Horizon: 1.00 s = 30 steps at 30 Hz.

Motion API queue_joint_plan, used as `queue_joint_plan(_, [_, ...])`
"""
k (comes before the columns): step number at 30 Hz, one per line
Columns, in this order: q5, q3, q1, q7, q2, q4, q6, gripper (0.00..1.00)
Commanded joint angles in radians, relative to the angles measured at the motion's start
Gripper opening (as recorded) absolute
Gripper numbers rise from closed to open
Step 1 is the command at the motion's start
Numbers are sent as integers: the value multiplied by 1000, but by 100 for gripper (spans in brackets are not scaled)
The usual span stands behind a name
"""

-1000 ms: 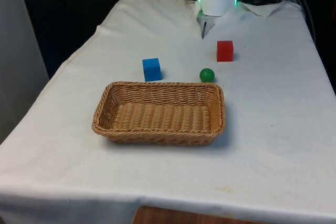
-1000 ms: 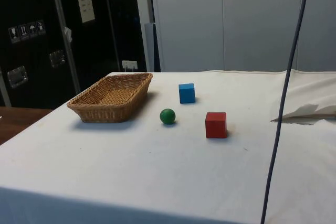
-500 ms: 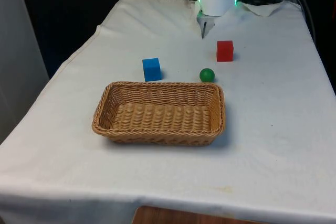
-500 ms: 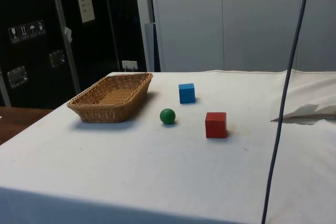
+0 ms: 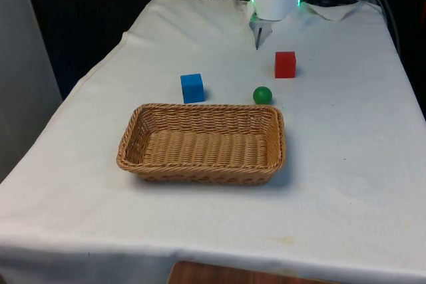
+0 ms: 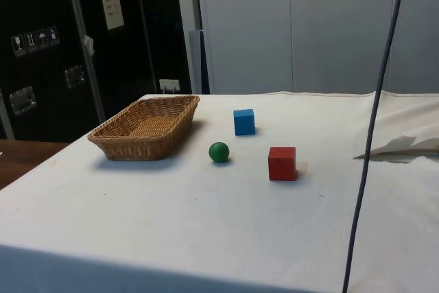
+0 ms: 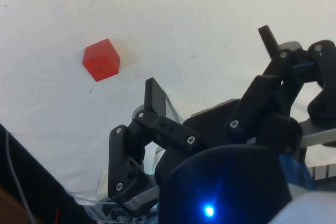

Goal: Place all non-red objects into the basket.

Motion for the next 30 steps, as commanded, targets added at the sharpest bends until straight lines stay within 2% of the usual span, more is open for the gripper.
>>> queue_joint_plan(1, [-13,-2,-2,-4,-9,-11,18,100])
queue_joint_plan(7, [-27,-27,-3,-29,-24,-54,71,100])
queue_joint_plan(8, [-13,-26,-2,-29,-11,-36,45,100])
queue_joint_plan(9, [-28,-31,-4,-32,-27,-62,81,100])
queue_joint_plan(16, [-25,-60,-6,-54,-42,-131,166,100])
queue_joint_plan(17, [-21,-58,-3,-51,-35,-116,142,100])
queue_joint_plan(19, [-23,-66,-5,-59,-43,-145,184,100])
queue_joint_plan(26, [22,-90,-4,-97,-22,-186,248,100])
queue_joint_plan(27, [8,-89,-3,-86,-26,-185,239,100])
queue_joint_plan(30, [45,-98,-5,-115,-7,-193,263,100])
